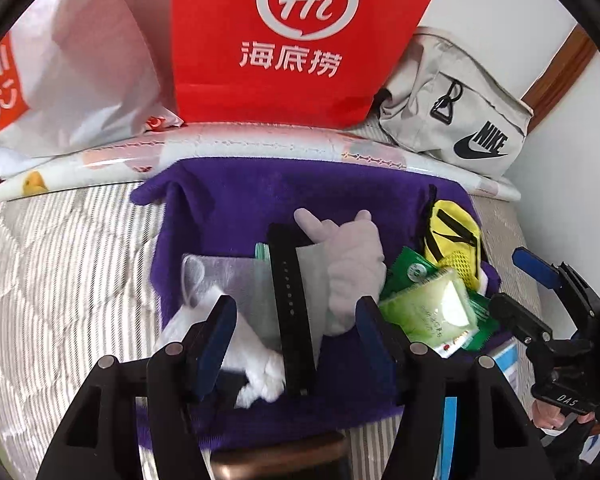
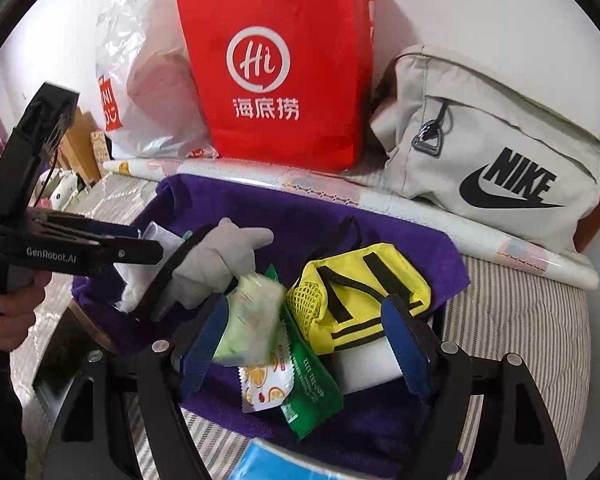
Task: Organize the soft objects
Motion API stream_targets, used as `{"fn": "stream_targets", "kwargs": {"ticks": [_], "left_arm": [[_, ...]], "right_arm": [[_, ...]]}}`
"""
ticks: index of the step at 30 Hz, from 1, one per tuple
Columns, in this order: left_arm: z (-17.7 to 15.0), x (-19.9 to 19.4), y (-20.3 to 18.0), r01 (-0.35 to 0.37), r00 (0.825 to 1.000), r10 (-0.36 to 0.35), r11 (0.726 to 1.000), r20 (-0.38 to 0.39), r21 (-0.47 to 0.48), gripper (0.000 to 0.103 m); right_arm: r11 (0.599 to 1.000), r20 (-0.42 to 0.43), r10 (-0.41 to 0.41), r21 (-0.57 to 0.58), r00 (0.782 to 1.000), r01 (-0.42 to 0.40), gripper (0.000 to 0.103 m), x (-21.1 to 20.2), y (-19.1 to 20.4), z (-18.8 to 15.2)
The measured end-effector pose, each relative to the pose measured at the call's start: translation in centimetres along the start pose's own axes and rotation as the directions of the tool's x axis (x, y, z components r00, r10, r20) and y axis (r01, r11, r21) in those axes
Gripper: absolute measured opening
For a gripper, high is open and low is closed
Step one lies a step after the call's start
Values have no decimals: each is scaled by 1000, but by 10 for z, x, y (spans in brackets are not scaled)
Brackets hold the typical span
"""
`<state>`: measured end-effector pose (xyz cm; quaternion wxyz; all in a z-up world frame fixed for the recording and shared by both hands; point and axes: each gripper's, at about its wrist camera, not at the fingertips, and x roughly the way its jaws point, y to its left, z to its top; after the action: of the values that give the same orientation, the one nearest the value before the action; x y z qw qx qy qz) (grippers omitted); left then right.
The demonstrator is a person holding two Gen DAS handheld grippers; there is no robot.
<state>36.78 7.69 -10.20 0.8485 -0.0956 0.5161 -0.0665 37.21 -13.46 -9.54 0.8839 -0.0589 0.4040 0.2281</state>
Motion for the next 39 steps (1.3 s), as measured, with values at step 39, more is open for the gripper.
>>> {"fn": "stream_targets", "kwargs": {"ticks": [39], "left_arm": [[-282, -248, -100, -138, 899, 109, 990, 425, 37, 93]], "right_arm": [[975, 208, -138, 199, 968, 96, 99, -301, 91, -197]]}}
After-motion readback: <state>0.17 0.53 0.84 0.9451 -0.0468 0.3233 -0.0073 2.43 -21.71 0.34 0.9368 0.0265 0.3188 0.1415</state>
